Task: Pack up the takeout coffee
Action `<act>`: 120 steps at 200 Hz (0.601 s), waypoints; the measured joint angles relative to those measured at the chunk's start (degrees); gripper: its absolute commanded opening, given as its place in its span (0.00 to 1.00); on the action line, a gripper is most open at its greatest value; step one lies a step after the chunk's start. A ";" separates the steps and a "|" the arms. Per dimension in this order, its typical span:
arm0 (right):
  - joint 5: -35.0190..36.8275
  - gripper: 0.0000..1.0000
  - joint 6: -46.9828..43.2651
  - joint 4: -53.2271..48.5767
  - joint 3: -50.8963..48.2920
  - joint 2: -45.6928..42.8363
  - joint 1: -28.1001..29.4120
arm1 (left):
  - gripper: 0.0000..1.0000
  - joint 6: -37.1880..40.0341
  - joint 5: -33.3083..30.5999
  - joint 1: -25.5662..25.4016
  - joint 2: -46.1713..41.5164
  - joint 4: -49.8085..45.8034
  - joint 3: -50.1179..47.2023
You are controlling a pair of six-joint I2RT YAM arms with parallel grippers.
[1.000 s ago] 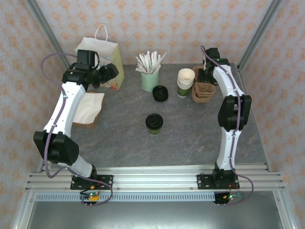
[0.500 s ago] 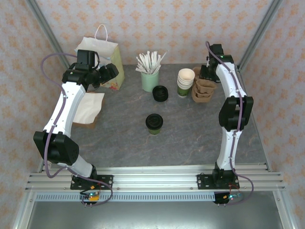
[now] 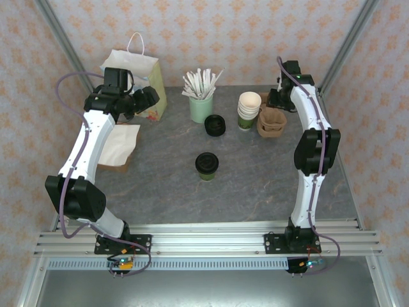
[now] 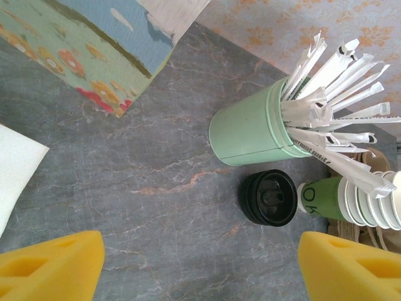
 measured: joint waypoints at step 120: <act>0.11 0.48 -2.16 0.42 0.55 5.38 0.76 | 0.82 0.00 0.02 0.00 0.00 0.11 -0.24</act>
